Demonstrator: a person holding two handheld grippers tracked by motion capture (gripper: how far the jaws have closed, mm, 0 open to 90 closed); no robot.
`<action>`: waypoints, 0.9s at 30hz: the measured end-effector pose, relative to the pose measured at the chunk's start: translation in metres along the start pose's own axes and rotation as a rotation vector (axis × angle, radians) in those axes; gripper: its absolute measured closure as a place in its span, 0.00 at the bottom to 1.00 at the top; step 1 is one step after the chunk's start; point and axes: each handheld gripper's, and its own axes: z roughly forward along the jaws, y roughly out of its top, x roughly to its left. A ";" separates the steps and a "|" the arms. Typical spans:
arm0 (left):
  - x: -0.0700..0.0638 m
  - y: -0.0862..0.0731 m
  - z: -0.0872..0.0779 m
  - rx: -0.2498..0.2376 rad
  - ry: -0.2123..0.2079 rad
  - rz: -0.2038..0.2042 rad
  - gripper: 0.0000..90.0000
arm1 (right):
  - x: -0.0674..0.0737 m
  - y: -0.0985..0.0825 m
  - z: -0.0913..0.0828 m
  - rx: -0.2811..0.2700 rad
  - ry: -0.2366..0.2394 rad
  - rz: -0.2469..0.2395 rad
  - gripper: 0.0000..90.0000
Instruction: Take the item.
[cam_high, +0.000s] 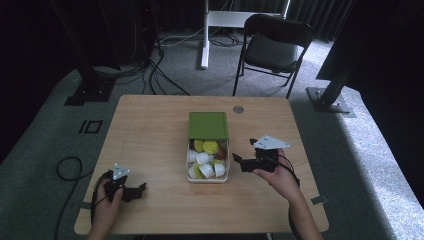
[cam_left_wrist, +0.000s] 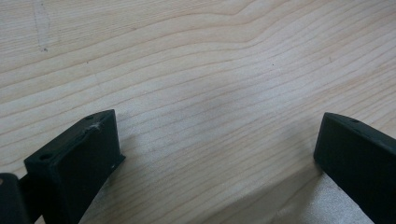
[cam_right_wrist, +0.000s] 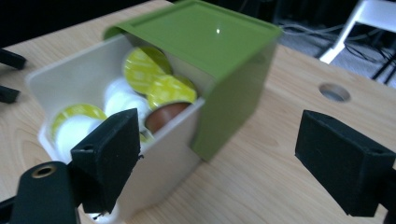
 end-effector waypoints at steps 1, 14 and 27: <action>0.000 0.000 0.000 0.000 0.000 0.000 0.02 | 0.003 0.002 0.001 -0.002 0.007 -0.008 0.16; 0.000 0.000 0.000 -0.001 0.001 0.000 0.02 | 0.041 0.017 0.016 -0.012 0.100 -0.070 0.17; 0.000 0.000 0.000 0.001 0.000 0.001 0.02 | 0.079 0.008 0.044 0.026 0.154 -0.092 0.17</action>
